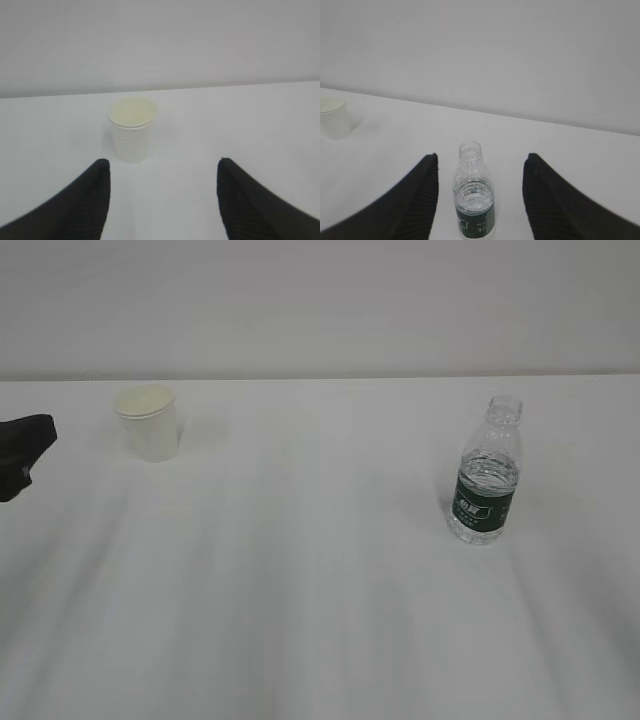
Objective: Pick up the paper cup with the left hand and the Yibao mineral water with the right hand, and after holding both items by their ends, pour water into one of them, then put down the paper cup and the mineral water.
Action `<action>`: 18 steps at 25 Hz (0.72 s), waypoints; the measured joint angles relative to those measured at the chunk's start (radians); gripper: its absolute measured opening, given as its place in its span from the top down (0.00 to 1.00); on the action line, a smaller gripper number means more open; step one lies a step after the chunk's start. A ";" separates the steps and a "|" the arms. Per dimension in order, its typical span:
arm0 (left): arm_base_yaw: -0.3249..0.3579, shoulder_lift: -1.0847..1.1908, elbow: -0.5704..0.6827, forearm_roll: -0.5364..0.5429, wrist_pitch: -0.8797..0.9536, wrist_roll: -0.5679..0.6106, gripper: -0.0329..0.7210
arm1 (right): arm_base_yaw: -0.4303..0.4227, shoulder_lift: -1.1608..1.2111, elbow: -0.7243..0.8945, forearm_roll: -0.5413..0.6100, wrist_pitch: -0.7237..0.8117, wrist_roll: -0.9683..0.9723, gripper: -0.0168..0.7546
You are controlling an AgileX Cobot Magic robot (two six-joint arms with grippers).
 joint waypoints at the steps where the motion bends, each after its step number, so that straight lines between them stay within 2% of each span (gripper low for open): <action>1: 0.000 0.000 0.000 0.000 -0.012 0.005 0.31 | 0.000 0.017 0.000 0.065 0.000 -0.059 0.44; 4: 0.000 0.000 0.000 0.000 -0.075 0.009 0.32 | 0.000 0.065 0.000 0.191 0.000 -0.190 0.39; 9: 0.000 0.000 0.000 0.000 -0.165 0.010 0.41 | 0.000 0.149 0.000 0.248 0.000 -0.302 0.19; 14: 0.000 0.000 0.000 0.000 -0.271 0.022 0.47 | 0.000 0.212 0.000 0.367 0.000 -0.405 0.15; 18: 0.000 0.022 0.000 0.033 -0.356 0.068 0.41 | 0.000 0.245 0.000 0.446 0.015 -0.539 0.15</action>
